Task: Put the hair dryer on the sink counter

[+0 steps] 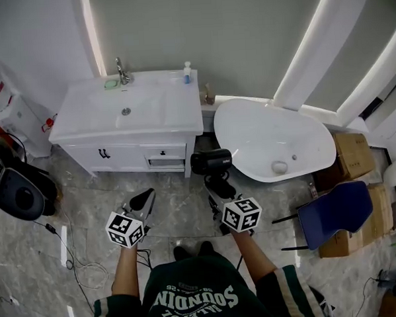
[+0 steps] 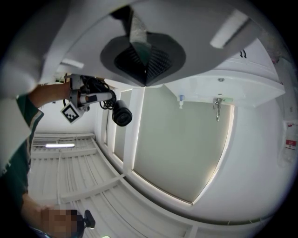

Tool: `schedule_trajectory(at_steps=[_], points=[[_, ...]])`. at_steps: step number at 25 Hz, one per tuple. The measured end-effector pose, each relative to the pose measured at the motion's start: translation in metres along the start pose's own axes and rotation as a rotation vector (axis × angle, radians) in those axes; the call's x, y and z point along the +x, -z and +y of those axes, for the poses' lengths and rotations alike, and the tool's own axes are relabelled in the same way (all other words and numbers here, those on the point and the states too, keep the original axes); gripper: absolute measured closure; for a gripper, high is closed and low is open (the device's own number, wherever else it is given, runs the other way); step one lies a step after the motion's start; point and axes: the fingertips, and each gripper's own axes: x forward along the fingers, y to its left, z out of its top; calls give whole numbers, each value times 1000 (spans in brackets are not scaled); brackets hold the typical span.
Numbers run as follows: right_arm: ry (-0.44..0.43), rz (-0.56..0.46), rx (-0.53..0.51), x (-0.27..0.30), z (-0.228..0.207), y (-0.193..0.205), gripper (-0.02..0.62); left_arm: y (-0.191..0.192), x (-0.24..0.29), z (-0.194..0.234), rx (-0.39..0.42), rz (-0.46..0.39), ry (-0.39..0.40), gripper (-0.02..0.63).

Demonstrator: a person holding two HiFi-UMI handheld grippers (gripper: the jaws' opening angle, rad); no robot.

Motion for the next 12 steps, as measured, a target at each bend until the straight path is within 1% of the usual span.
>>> schedule_trajectory(at_steps=[12], points=[[-165,59,-21,64,79,17,394,16,-88,60,-37,-10,-187,554]])
